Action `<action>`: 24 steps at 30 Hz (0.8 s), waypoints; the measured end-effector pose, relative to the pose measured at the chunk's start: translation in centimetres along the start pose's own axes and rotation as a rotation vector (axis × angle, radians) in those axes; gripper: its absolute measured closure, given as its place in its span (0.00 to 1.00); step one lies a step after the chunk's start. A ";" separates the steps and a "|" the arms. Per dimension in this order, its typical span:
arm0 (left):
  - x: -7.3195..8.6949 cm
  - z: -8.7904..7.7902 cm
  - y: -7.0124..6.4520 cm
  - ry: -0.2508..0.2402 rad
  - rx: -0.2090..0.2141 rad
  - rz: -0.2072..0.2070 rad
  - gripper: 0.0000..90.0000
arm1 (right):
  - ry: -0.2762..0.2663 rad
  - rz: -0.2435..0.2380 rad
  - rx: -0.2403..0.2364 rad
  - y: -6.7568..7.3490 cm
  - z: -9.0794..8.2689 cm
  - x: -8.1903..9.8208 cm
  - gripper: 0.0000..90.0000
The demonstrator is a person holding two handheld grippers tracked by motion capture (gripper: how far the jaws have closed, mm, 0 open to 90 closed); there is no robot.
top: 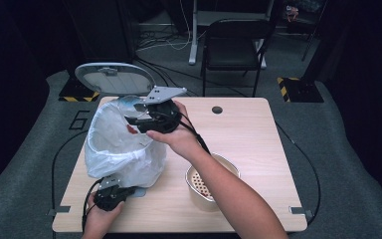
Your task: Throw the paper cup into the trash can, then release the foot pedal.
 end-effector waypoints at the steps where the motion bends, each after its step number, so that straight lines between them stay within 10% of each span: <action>1: 0.0 0.0 0.0 0.000 -0.001 -0.001 1.00 | -0.002 -0.003 0.001 0.0 0.2 0.0 0.59; 5: 0.0 0.0 0.0 0.002 0.001 0.001 1.00 | 0.013 -0.008 0.002 0.3 1.2 0.3 0.54; 10: 0.0 0.0 0.0 0.002 0.001 0.002 1.00 | 0.062 -0.003 0.016 0.8 2.6 0.9 0.22; 24: 0.0 0.0 -0.1 -0.005 -0.007 -0.034 1.00 | 0.019 0.025 0.024 0.6 1.5 0.3 0.17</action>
Point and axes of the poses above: each handheld gripper's, and its own axes: z roughly forward along the jaws, x roughly out of its underside, y roughly to its left, the point moved 3 cm from there along z, roughly forward along the jaws, and after that the axes turned 1 degree about -y, right-handed, at the moved point
